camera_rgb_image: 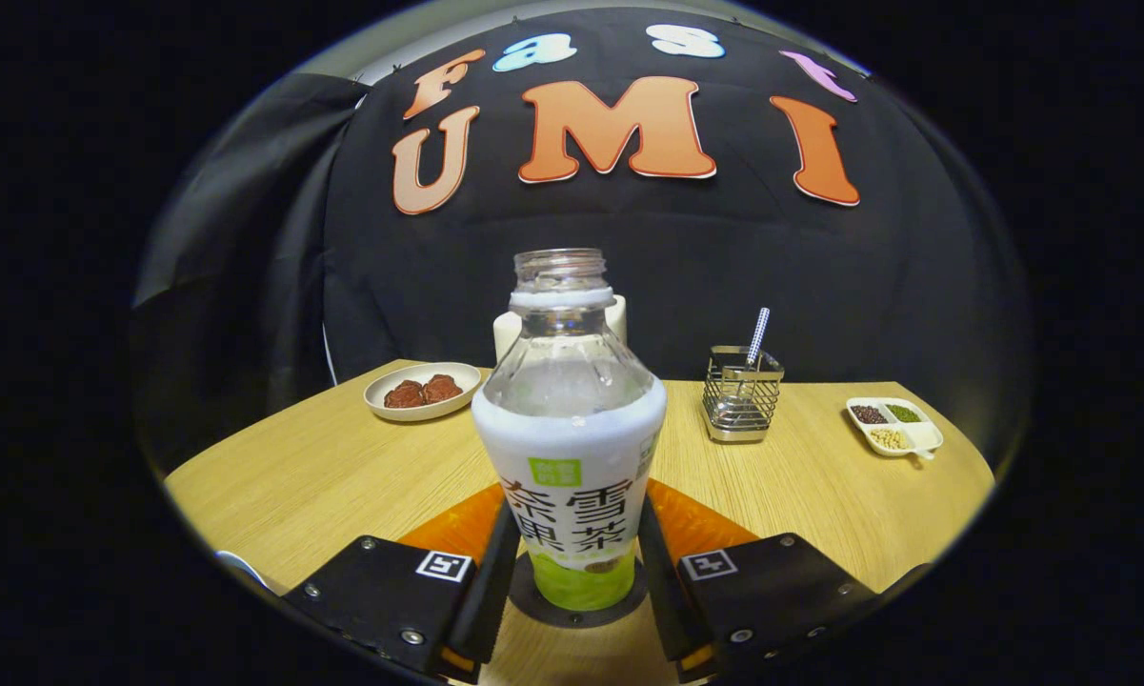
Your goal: Take the bottle from table, then pour the juice into the cup, finally place the bottle on the coaster
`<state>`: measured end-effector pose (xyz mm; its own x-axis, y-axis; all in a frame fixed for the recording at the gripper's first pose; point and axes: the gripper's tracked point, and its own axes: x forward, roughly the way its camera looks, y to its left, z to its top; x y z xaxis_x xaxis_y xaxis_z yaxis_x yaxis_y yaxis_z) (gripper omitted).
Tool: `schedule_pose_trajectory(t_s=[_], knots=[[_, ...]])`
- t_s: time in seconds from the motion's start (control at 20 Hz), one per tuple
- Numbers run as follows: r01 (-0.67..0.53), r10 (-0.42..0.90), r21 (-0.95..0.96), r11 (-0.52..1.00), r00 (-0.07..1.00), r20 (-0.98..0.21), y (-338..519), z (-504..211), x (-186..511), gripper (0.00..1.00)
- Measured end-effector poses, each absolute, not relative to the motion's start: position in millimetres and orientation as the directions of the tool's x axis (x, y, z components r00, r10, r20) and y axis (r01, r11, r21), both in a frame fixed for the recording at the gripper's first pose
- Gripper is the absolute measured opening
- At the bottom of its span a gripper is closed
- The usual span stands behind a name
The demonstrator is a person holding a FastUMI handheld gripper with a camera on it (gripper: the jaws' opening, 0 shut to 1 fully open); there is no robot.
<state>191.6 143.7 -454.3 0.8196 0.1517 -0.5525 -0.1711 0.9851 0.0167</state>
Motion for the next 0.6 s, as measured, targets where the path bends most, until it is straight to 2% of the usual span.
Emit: schedule_pose_trajectory(t_s=[0.1,0.15,0.25,0.35,0.6], knots=[[-0.170,0.179,0.072,0.983,0.771,-0.612,146,-468,181,0.70],[-0.159,0.170,0.075,0.984,0.756,-0.632,143,-469,175,0.80],[-0.147,0.150,0.054,0.988,0.784,-0.603,138,-451,173,0.93],[-0.160,0.139,0.014,0.987,0.812,-0.567,135,-427,163,0.97],[-0.202,0.157,-0.060,0.978,0.888,-0.432,138,-339,125,0.97]])
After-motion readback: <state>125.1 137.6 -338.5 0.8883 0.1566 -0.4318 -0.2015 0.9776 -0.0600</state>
